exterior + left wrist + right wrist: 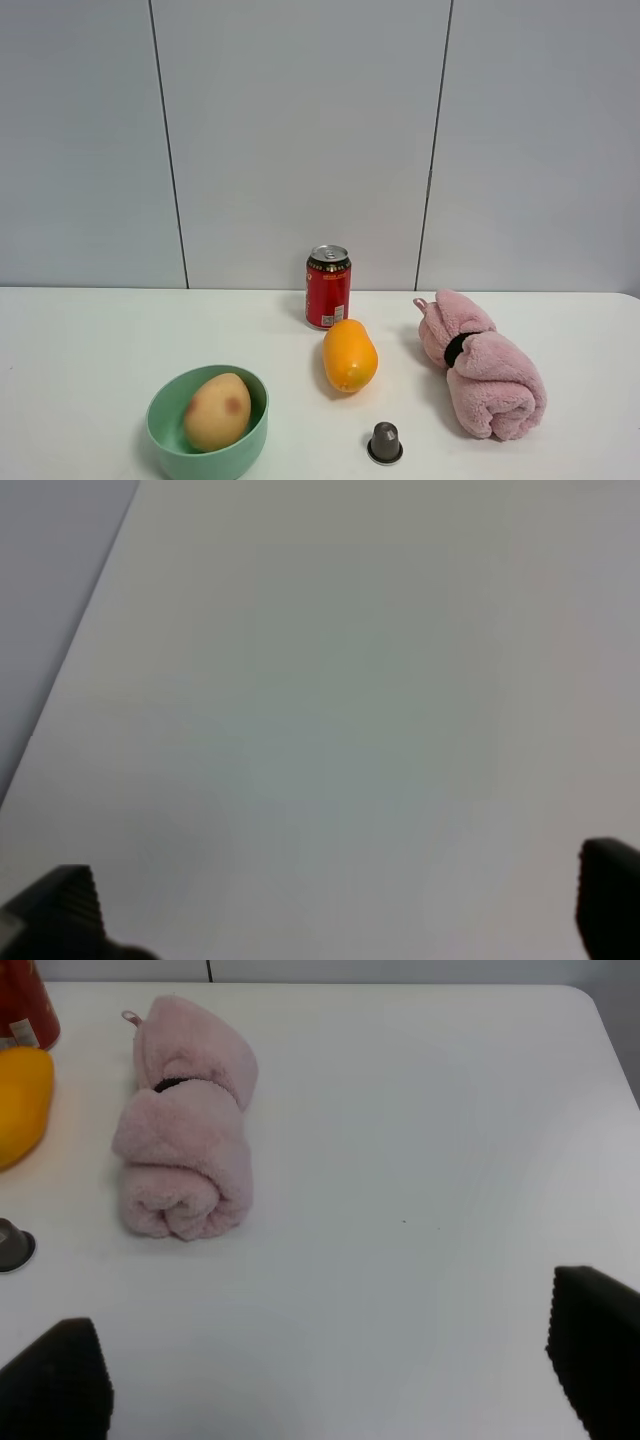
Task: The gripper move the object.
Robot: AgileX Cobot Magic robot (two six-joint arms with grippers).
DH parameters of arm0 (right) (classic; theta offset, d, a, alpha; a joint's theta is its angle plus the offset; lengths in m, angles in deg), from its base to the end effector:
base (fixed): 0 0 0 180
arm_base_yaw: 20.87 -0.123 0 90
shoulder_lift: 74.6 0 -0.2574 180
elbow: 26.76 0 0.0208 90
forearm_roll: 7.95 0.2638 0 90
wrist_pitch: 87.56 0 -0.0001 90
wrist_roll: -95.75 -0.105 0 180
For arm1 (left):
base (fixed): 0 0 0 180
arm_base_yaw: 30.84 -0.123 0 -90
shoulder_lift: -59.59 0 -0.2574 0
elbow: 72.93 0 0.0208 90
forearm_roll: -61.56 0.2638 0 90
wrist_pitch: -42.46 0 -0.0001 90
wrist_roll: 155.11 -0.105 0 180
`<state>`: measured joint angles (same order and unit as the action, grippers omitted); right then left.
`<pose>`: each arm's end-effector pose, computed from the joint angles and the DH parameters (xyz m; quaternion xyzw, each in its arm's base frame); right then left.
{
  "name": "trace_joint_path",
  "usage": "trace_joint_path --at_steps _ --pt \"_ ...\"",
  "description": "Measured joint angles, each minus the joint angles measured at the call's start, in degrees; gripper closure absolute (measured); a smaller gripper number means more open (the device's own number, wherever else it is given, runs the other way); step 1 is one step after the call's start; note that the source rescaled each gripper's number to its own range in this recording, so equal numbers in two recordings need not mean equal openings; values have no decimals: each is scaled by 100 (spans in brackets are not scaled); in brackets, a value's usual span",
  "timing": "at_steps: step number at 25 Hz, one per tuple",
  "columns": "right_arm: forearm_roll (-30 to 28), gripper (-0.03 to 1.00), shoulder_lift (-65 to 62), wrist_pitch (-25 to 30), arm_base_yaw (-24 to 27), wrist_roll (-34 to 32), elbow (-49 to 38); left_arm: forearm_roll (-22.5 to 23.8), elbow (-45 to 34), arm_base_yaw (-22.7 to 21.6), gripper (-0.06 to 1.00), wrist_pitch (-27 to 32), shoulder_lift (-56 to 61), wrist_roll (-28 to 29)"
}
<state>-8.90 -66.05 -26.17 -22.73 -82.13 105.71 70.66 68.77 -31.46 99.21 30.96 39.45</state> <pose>0.0459 0.0000 0.2772 -0.0293 0.8542 -0.0095 0.5190 0.0954 0.0149 0.3115 -0.1091 0.8721 0.0213 0.4766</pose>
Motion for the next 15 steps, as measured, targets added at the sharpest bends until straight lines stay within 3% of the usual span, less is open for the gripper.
trace_joint_path --at_steps 6,15 --pt "0 -3 0 0 0 0 0 -103 -32 0 -1 12 890 0" --pt "0 -3 0 0 0 0 0 -300 -823 0 -1 153 1886 -19"
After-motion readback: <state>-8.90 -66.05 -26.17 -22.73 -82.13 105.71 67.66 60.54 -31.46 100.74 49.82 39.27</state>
